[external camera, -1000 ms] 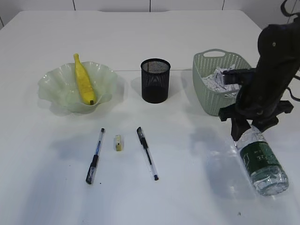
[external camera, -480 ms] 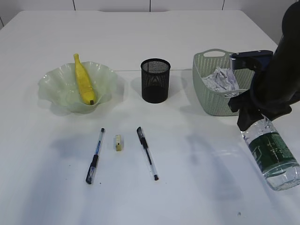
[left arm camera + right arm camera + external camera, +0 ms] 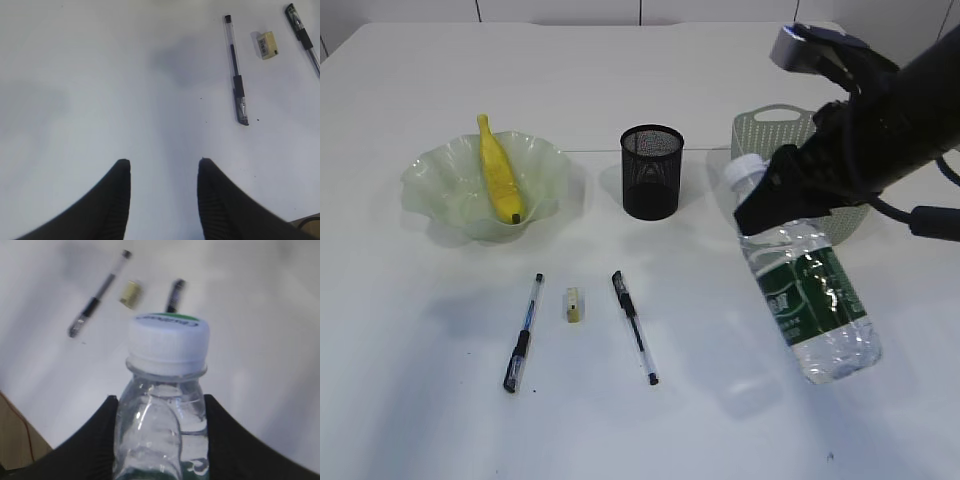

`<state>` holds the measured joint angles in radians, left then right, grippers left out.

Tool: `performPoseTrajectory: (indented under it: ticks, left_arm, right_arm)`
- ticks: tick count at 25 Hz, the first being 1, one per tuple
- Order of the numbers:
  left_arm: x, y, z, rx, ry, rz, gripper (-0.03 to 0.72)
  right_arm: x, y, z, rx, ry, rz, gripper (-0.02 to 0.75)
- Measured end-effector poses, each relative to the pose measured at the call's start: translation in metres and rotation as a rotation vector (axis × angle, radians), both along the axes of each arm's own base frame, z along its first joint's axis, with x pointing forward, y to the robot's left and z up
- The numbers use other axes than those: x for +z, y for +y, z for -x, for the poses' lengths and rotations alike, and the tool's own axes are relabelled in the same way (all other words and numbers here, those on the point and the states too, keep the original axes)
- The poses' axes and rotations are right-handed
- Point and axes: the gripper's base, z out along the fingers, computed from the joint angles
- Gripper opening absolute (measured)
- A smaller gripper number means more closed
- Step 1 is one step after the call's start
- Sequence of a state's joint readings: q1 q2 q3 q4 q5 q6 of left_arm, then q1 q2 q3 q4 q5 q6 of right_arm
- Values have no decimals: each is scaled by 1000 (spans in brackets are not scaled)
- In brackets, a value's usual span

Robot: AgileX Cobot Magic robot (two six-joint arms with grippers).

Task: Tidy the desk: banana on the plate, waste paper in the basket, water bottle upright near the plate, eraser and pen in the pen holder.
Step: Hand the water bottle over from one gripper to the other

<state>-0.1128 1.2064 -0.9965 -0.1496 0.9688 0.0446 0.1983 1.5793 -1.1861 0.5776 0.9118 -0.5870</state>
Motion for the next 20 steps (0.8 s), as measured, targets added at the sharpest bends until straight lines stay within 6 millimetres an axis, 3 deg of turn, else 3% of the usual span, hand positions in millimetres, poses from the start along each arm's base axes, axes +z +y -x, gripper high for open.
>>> performPoseTrajectory:
  ticks: [8, 15, 20]
  left_arm:
    - [0, 0, 0, 0, 5, 6, 305]
    - [0, -2, 1, 1, 10, 22, 305]
    - [0, -2, 1, 1, 11, 25, 305]
  right_arm:
    - [27, 56, 18, 330, -218, -283, 335]
    - [54, 72, 21, 433, -414, -567, 335]
    - [68, 75, 20, 455, -553, -678, 335]
